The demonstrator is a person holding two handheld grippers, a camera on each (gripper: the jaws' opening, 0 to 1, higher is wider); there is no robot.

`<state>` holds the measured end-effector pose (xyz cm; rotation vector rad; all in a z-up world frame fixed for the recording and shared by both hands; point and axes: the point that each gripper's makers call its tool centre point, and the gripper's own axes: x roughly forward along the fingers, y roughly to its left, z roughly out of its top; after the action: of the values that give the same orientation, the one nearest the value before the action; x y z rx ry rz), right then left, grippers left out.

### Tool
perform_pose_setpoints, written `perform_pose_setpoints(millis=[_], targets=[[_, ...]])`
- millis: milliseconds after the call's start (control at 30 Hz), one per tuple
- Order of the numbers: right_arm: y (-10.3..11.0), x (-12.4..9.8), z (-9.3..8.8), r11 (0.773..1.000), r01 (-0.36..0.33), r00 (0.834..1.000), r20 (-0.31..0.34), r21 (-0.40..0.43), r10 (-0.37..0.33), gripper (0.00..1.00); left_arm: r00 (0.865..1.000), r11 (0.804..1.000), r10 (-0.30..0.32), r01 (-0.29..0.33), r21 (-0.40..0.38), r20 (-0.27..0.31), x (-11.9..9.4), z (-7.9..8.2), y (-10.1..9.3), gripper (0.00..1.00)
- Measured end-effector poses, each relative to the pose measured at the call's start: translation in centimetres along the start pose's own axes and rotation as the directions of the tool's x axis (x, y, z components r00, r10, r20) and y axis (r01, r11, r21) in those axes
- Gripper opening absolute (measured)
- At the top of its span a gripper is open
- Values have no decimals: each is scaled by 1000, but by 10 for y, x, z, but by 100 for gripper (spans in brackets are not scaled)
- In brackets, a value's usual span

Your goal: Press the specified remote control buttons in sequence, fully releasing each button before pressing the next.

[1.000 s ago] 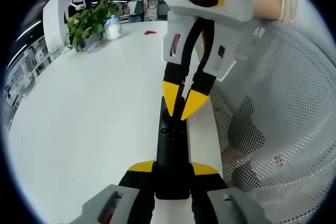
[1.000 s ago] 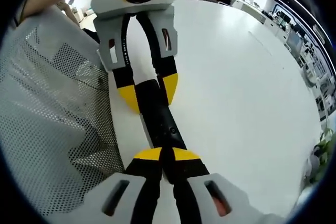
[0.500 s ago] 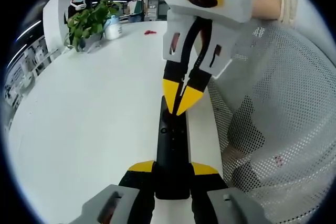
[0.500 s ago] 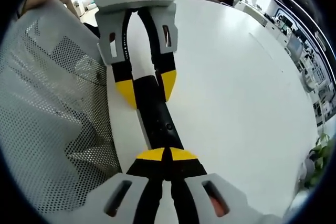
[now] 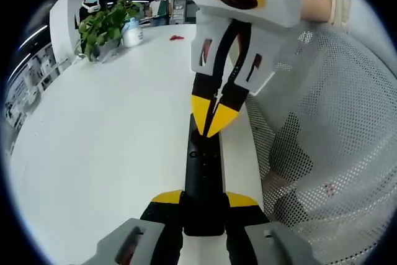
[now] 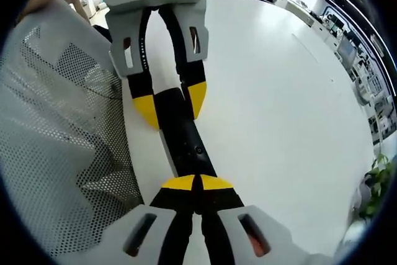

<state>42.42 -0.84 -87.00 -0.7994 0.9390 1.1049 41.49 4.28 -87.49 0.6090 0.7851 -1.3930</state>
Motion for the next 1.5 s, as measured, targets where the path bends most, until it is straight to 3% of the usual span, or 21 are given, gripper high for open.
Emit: perform_pose_setpoints(millis=[233,433,633,933,1500], targets=[[-1,0,0,1000,0,1000,16,27,-1,0,1000,1000,1,-1,1,-2,0,0,0,24],[-2,-1,0,992,-32,998,65,120,24,0,1000,1000,3,-3,-2,0,0,0,0,25],[-2,-2,0,987,-51,995,92,155,37,0,1000,1000,8,-8,0,-2,0,0,0,25],[-1,-2,0,989,-58,993,106,137,44,0,1000,1000,7,-7,3,-5,0,0,0,25],[-2,-5,-5,996,-40,997,71,84,34,0,1000,1000,8,-8,2,-5,0,0,0,25]])
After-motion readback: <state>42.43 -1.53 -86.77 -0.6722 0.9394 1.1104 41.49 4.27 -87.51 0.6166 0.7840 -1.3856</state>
